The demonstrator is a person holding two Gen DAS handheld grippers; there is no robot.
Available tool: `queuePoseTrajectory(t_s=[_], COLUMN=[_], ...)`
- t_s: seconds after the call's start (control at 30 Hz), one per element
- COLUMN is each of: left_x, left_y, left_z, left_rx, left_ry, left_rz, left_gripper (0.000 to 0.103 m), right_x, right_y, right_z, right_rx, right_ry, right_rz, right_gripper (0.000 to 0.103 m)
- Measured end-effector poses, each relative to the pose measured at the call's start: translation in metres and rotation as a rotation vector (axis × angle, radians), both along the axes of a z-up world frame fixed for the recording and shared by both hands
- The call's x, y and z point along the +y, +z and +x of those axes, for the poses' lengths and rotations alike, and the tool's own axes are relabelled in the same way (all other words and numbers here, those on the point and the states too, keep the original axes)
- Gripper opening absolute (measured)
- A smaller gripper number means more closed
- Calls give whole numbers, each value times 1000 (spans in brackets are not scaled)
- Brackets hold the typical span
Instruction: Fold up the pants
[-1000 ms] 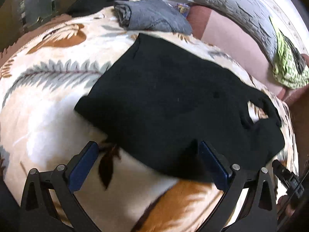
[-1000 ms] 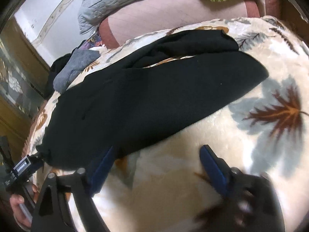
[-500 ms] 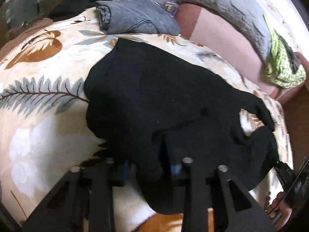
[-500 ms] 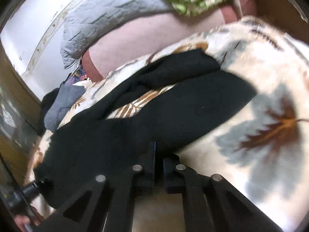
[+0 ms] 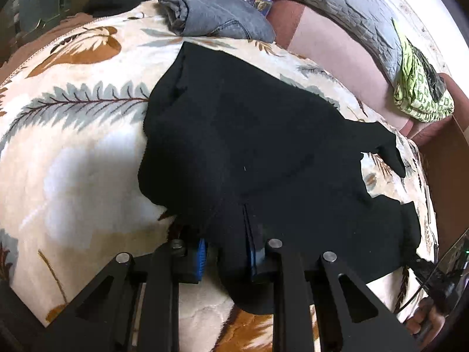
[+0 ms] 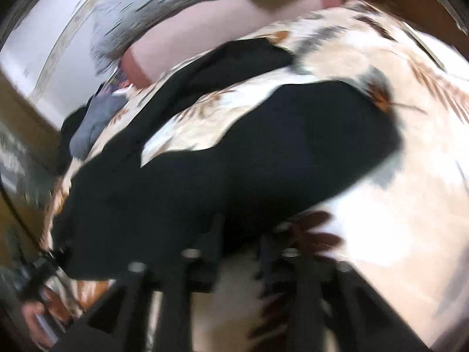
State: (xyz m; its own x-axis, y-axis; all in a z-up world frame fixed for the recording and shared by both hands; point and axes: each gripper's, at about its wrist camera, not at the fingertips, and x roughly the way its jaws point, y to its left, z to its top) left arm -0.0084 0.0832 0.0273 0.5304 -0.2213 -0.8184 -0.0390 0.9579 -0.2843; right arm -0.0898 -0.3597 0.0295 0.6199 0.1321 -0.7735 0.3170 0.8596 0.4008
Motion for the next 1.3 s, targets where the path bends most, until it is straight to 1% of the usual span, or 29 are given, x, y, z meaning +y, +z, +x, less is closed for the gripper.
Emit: queuePoseTrajectory(t_s=[0.03,0.1,0.13,0.27,0.33,0.37,0.4,0.43,0.47,0.5,0.6,0.63,0.7,0.8,0.83,0.87,0.9,0.93,0.97,1.0,1.07,1.1,1.13,1.17,1.23,1.3], left_x=[-1,-1,-2,-3,-4,-3,-4,-3,-3,-4,-1,0,0,-1,0,0,0,0,3,8,16,20,26,28,31,34], left_y=[1,2,1,-2,-1,-1,-1,-1,0,0,2,2,1,-1,0,1,2,4,6,9,11,11,10,9,12,17], left_z=[1,1,1,-1,-1,0,0,0,0,0,-2,-2,-4,-7,-8,-10,-11,-13,-16,-19,-22,-23,-24,-25,-29,-34], left_rx=[0,1,1,0,0,1,2,2,2,1,-5,-5,-2,-6,-9,-9,-9,-13,-19,-25,-22,-12,4,10,10,-4], left_ry=[1,4,6,11,10,10,11,10,10,12,17,18,16,20,21,19,17,18,26,42,58,64,75,79,75,72], left_rz=[1,3,5,16,27,29,30,32,32,30,17,12,10,20,19,23,39,63,90,106,93,88,87,88,100,121], left_gripper=[19,19,19,19,19,19,19,19,19,19,20,20,21,23,24,26,31,39,44,50,52,54,56,57,57,57], right_x=[-12,-40,-50,-90,-97,-97,-98,-98,-96,-91,-88,-89,-90,-93,-93,-90,-86,-83,-81,-79,-74,-70,-66,-60,-53,-39], right_y=[5,9,9,-11,-17,-17,-16,-16,-11,-4,30,35,31,1,-9,-8,-3,3,6,12,24,31,36,40,47,55], right_z=[-7,-16,-16,2,11,15,20,23,21,15,-10,-15,-17,-5,-2,-3,-4,-3,-4,-5,-7,-8,-7,-8,-6,0], right_rx=[-17,-23,-13,36,15,10,18,34,24,3,-64,-62,-15,106,135,119,114,118,112,99,68,46,27,7,-25,-58], right_ry=[-43,-136,-162,-235,-239,-236,-227,-212,-225,-246,-279,-283,-281,-262,-247,-242,-239,-241,-241,-242,-233,-221,-210,-195,-166,-113], right_rz=[-15,-38,-35,21,22,0,-33,-38,-30,-47,-131,-151,-179,-169,-167,-201,-236,-266,-280,-299,-322,-323,-318,-310,-297,-271], right_gripper=[48,55,60,61,61,50,33,11,10,10,10,10,10,10,11,14,16,22,30,32,35,39,47,52,52,52])
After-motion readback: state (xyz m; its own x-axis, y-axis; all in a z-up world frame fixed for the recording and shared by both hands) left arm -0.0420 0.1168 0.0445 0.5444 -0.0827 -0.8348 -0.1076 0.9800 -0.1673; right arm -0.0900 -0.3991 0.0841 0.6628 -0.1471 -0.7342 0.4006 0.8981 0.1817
